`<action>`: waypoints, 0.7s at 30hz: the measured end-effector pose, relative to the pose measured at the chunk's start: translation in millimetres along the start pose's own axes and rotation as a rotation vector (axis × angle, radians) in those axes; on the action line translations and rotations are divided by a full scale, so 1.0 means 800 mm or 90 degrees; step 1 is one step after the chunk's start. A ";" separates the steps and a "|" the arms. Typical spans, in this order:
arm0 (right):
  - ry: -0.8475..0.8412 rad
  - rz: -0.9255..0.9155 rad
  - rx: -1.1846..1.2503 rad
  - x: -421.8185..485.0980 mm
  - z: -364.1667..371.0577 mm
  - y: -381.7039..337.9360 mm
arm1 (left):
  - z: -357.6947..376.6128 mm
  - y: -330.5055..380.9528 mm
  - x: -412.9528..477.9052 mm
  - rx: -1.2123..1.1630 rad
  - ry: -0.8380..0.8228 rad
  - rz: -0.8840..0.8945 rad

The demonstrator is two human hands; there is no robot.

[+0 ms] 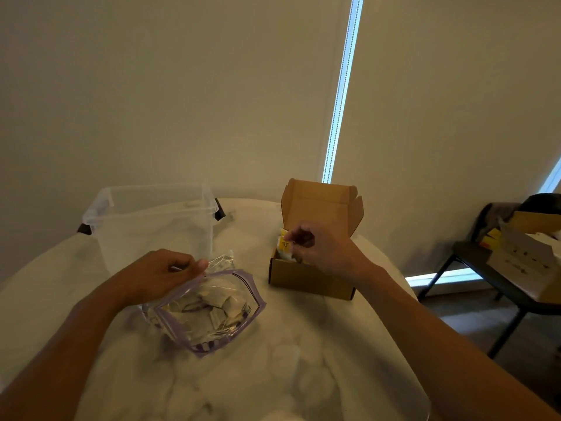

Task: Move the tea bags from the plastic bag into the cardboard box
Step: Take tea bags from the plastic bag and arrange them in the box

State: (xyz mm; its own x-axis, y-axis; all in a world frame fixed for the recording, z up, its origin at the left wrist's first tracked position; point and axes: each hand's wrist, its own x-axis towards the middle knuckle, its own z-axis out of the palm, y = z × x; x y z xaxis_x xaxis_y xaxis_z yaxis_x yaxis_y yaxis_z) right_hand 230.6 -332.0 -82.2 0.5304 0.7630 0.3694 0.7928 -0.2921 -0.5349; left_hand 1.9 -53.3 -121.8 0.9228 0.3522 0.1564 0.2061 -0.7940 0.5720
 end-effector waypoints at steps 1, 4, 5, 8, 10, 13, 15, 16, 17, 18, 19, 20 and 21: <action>0.000 -0.012 -0.039 0.000 0.003 0.000 | 0.000 0.000 0.000 0.002 -0.002 0.003; 0.030 -0.012 -0.085 -0.002 0.005 0.000 | 0.000 0.005 -0.003 0.005 -0.014 0.012; 0.048 -0.016 -0.083 -0.005 0.004 0.000 | -0.001 0.004 -0.003 0.011 -0.015 0.013; 0.112 -0.062 -0.064 -0.022 0.003 -0.013 | -0.001 0.000 -0.001 0.025 -0.007 0.004; 0.114 -0.104 -0.032 -0.042 0.008 -0.038 | 0.000 -0.005 0.001 0.034 -0.008 0.000; -0.003 -0.194 0.009 -0.077 0.029 -0.083 | 0.001 -0.013 0.004 0.050 -0.002 0.008; -0.107 -0.238 0.011 -0.090 0.049 -0.106 | 0.002 -0.018 0.006 0.056 0.000 0.018; -0.136 -0.258 -0.013 -0.091 0.060 -0.113 | 0.003 -0.021 0.007 0.054 0.001 0.022; -0.145 -0.277 -0.049 -0.089 0.071 -0.119 | 0.003 -0.022 0.008 0.049 0.003 0.028; -0.145 -0.282 -0.083 -0.086 0.084 -0.123 | 0.003 -0.023 0.008 0.044 0.004 0.031; -0.147 -0.273 -0.112 -0.081 0.097 -0.127 | 0.003 -0.023 0.009 0.041 0.005 0.032; -0.160 -0.256 -0.149 -0.077 0.109 -0.131 | 0.003 -0.022 0.009 0.038 0.007 0.028; -0.174 -0.241 -0.189 -0.074 0.121 -0.133 | 0.003 -0.021 0.009 0.034 0.007 0.022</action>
State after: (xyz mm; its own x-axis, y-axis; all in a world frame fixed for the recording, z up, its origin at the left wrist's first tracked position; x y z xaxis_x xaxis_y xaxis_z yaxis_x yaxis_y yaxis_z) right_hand 85.8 -289.9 -120.5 0.1252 0.9569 0.2621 0.9847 -0.0875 -0.1509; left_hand 6.0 -38.8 -132.4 0.9262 0.3291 0.1842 0.1912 -0.8307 0.5228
